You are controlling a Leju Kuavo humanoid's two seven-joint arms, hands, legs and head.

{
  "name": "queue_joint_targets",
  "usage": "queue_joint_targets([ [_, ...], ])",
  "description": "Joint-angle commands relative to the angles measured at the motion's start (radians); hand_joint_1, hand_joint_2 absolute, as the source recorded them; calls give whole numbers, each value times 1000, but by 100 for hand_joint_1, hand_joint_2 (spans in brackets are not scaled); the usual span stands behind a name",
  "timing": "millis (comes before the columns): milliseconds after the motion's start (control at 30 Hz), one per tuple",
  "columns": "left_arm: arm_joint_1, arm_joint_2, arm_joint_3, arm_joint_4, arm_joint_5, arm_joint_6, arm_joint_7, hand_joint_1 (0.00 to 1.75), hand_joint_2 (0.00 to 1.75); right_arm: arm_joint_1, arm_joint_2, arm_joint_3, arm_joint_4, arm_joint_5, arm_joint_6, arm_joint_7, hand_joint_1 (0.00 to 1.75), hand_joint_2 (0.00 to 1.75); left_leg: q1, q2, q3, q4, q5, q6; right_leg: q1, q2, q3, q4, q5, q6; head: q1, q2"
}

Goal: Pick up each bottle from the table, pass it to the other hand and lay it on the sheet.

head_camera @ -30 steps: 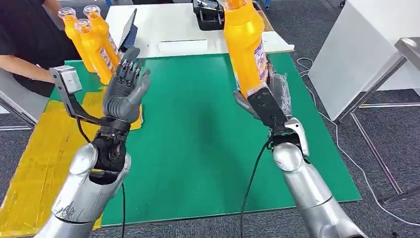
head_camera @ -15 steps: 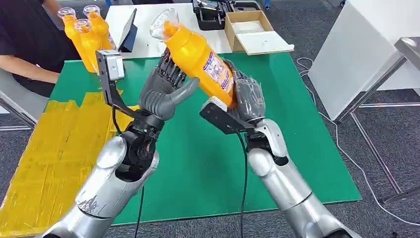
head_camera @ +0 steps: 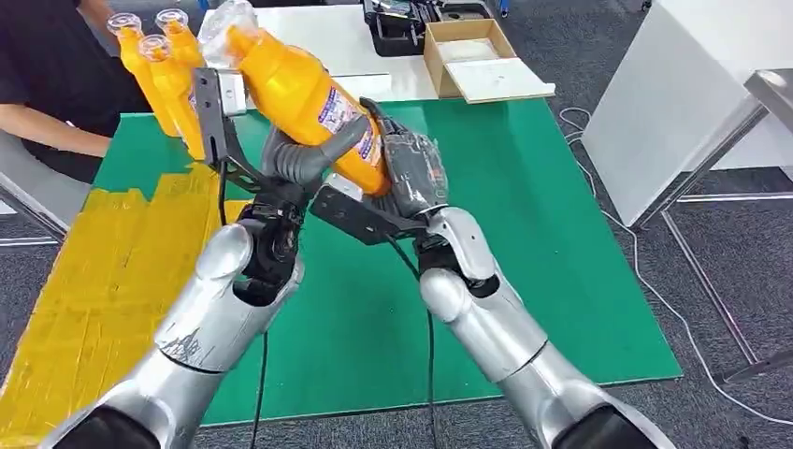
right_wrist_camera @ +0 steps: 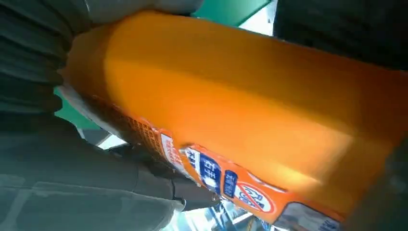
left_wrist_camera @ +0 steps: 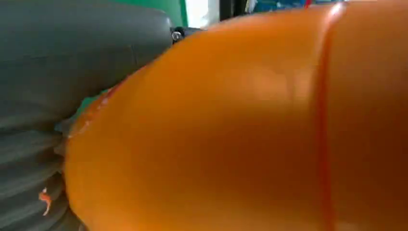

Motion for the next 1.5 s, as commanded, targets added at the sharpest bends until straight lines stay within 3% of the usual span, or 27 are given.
queue_joint_targets([
  [33,-126,-14,-10,163,-25,22,-5,0,175,-24,41,207,64,-34,59,-6,175,175,1,2,6,1,-3,-5,1,0,7,0,-2,-2,0,0],
  [167,-119,-13,2,155,-22,27,-17,7,175,-25,29,234,64,-55,57,-4,175,175,1,2,3,0,-2,-3,1,1,5,-1,-1,-1,0,0],
  [200,-116,-13,4,150,-22,29,-25,171,175,-27,25,240,67,-64,54,-2,175,175,1,3,5,0,-3,-4,1,1,7,-1,-2,-1,0,0],
  [1400,-114,-9,6,110,-8,28,-48,175,175,-15,-4,227,90,-128,59,7,175,175,1,0,5,0,-2,-4,1,-1,8,-1,-2,-2,0,0],
  [1433,-111,-6,7,105,-7,28,-49,175,175,-18,-7,230,91,-119,65,22,47,175,1,0,3,0,-1,-3,1,-1,5,-1,-1,-1,0,0],
  [1467,-112,-5,8,105,-7,27,-51,175,175,-21,-4,229,95,-111,81,47,0,175,1,0,4,0,-2,-4,1,-1,6,-1,-2,-1,-1,0],
  [1500,-112,-4,10,103,-7,28,-50,175,175,-25,-9,236,87,-84,85,62,0,175,1,0,3,0,-2,-4,1,-1,6,-1,-2,-1,0,0],
])
